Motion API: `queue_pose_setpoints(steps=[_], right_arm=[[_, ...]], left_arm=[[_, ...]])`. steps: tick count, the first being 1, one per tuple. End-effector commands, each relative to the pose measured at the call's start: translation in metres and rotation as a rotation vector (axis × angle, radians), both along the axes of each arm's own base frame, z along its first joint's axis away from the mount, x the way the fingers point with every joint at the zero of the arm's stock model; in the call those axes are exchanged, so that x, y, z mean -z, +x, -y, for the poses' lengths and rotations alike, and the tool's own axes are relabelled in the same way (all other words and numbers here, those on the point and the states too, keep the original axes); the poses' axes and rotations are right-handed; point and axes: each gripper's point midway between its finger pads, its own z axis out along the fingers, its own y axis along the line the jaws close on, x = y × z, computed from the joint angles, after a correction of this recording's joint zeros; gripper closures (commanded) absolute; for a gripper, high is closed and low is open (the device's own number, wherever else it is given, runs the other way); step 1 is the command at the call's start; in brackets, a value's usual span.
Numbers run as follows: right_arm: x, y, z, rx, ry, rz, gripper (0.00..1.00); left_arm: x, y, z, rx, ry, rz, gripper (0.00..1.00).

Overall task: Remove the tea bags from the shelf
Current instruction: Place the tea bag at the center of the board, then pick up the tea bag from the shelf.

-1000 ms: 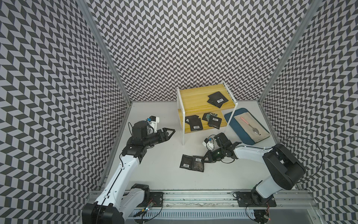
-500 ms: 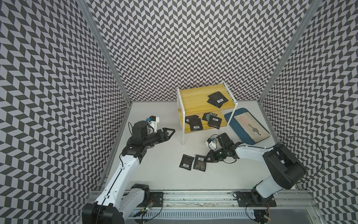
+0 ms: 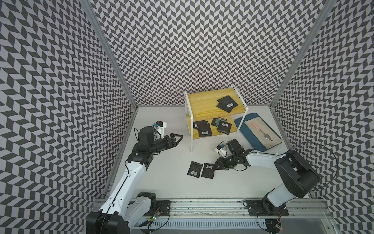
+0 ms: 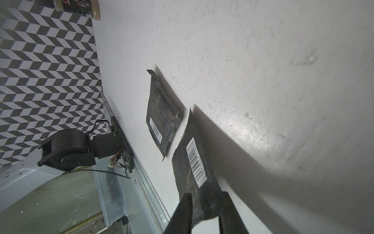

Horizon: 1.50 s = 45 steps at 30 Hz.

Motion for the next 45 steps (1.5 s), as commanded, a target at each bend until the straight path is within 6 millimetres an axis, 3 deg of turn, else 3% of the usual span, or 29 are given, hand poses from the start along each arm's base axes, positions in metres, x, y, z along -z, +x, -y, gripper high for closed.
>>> queue_pose_setpoints(steps=[1,16,19,34,36,41,42,43,45], right_arm=[[-0.015,0.009,-0.004,0.005,0.025,0.066,0.72],[-0.05,0.024,0.011,0.044,-0.029,0.162,0.69],[-0.067,0.026,0.013,0.047,-0.021,0.199,0.69],[-0.241,0.051,0.029,0.163,0.075,0.658,0.6],[-0.269,0.054,0.033,0.191,0.085,0.731,0.42],[-0.33,0.065,0.041,0.232,0.067,0.855,0.4],[-0.339,0.068,0.043,0.245,0.056,0.873,0.38],[-0.35,0.073,0.045,0.257,0.044,0.894,0.25],[-0.365,0.084,0.048,0.286,0.007,0.923,0.24]], left_arm=[[-0.006,0.002,0.002,0.008,-0.003,0.032,0.25],[-0.012,0.003,0.002,0.01,0.002,0.043,0.25],[-0.013,0.003,0.002,0.009,0.003,0.045,0.25],[-0.047,0.002,0.004,0.014,-0.018,0.105,0.25],[-0.049,0.002,0.005,0.018,-0.017,0.107,0.25],[-0.063,0.004,0.008,0.026,-0.027,0.133,0.25],[-0.067,0.004,0.008,0.028,-0.029,0.141,0.25],[-0.072,0.005,0.009,0.029,-0.033,0.148,0.25],[-0.08,0.006,0.011,0.035,-0.041,0.158,0.25]])
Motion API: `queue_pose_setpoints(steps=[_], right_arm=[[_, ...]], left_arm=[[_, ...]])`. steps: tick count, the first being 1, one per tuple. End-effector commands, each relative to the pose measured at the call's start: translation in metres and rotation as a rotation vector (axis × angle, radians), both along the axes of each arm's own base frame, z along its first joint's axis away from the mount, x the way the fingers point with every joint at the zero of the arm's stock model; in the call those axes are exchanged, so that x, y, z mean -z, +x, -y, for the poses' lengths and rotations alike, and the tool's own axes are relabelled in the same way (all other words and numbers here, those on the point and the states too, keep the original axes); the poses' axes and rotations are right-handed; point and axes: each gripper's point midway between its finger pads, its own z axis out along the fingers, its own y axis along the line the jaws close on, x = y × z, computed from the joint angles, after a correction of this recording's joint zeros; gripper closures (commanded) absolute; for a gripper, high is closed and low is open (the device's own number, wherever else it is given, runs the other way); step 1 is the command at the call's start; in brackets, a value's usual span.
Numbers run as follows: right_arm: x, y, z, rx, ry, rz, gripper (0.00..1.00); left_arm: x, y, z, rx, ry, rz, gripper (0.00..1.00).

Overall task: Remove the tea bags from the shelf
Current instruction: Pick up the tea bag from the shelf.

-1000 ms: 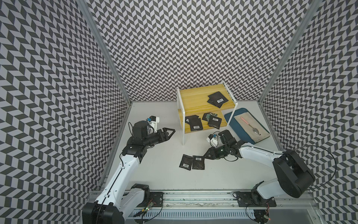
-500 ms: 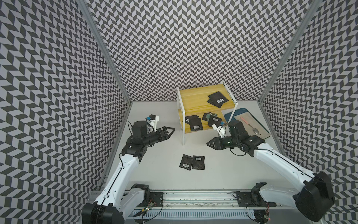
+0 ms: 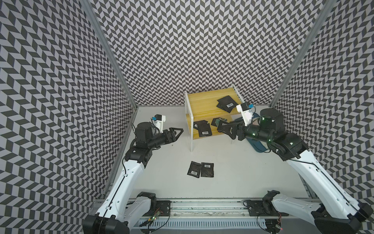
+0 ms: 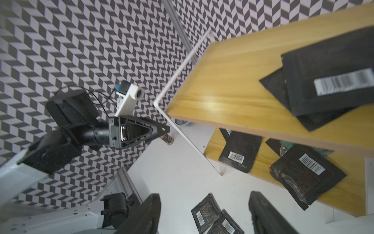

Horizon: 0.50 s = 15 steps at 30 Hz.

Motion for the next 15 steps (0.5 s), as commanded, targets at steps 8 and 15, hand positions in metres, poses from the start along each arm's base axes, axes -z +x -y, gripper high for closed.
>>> queue_pose_setpoints(steps=[8,15], right_arm=[[-0.036,0.073,0.011,0.225,-0.166,0.056,0.15],[-0.039,0.111,0.009,0.308,-0.226,0.081,0.15]], left_arm=[[-0.064,0.011,0.013,0.024,-0.029,0.089,0.25],[-0.097,0.028,0.032,0.04,-0.036,0.116,0.25]])
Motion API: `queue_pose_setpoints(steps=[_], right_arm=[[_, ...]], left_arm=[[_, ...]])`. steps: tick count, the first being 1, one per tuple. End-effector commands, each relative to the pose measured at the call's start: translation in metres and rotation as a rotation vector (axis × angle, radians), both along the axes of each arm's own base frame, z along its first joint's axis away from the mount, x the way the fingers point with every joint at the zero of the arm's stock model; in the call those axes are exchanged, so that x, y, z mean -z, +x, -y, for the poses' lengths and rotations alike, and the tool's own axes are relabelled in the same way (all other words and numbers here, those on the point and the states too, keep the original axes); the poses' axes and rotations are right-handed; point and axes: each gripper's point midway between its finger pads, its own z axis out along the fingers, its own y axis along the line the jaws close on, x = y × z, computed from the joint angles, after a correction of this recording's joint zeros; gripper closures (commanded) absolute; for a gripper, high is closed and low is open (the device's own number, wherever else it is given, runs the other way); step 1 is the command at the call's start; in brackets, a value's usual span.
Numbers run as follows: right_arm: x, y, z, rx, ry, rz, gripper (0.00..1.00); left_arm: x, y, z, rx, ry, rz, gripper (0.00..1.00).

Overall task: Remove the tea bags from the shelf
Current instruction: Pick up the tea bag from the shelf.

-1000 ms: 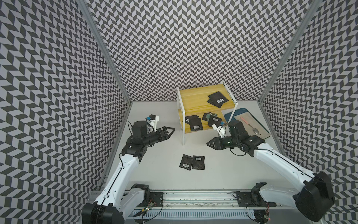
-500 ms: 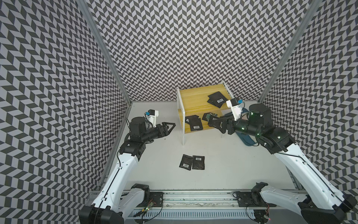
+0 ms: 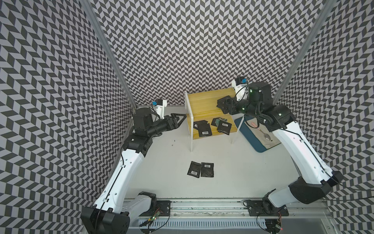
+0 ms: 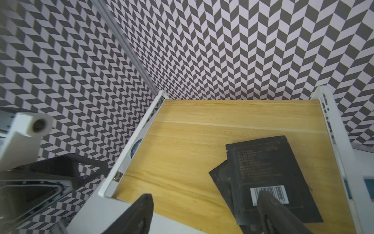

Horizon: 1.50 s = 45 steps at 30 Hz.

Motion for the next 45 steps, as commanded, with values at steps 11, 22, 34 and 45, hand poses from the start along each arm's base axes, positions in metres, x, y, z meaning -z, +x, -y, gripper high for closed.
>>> queue_pose_setpoints(steps=[11,22,34,45], right_arm=[[0.005,0.046,0.022,0.198,-0.161,0.033,0.14],[0.021,0.063,0.004,0.197,-0.187,0.016,0.13],[0.045,0.071,-0.002,0.229,-0.256,-0.025,0.13],[0.061,0.073,-0.008,0.215,-0.254,-0.067,0.23]], left_arm=[[0.012,0.034,0.026,-0.066,0.136,-0.08,0.25],[0.025,0.038,0.028,-0.073,0.157,-0.105,0.35],[0.03,0.038,0.03,-0.062,0.158,-0.104,0.38],[0.028,0.038,0.032,-0.053,0.14,-0.097,0.38]])
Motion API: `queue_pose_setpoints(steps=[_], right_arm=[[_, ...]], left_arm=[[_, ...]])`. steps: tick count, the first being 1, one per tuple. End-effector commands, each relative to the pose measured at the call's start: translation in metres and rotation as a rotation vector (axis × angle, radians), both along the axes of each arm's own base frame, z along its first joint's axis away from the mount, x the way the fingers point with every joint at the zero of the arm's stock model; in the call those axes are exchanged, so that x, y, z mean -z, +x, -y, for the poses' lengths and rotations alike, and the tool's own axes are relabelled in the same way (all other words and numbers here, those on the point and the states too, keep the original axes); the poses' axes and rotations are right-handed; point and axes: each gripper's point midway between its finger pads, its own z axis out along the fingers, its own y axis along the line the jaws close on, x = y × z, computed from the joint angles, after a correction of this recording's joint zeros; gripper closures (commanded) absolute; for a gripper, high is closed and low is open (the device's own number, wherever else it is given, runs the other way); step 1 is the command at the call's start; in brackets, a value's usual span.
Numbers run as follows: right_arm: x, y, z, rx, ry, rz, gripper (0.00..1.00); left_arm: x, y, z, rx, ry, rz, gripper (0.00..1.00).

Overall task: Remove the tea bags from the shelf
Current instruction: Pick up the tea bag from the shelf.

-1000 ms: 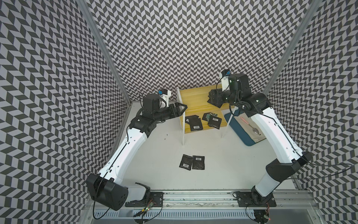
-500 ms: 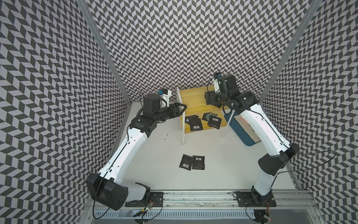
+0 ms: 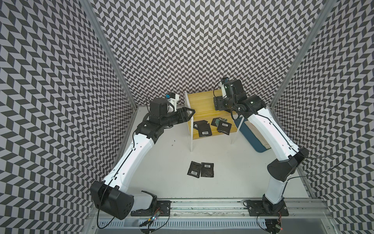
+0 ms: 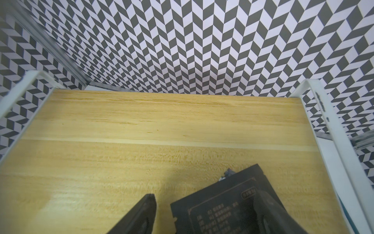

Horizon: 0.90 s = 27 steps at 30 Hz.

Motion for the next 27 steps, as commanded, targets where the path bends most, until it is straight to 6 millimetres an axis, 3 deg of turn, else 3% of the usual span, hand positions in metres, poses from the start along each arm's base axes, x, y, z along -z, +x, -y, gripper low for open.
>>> queue_pose_setpoints(steps=[1,6,12,22,27], right_arm=[[0.003,0.003,-0.005,0.003,0.015,0.0,0.25],[0.003,0.004,-0.006,-0.002,0.02,0.004,0.36],[-0.002,0.003,-0.01,-0.021,0.03,0.014,0.59],[-0.012,0.003,-0.009,-0.025,0.036,0.042,0.78],[-0.028,0.003,0.0,0.006,0.024,0.097,0.87]], left_arm=[[0.01,0.0,-0.001,-0.001,0.022,-0.014,0.38],[0.011,-0.001,-0.002,-0.001,0.022,-0.014,0.38],[0.012,-0.002,-0.001,0.001,0.018,-0.013,0.38],[0.011,-0.002,0.0,0.005,0.011,-0.009,0.38],[0.012,-0.002,0.0,0.003,0.005,-0.009,0.38]])
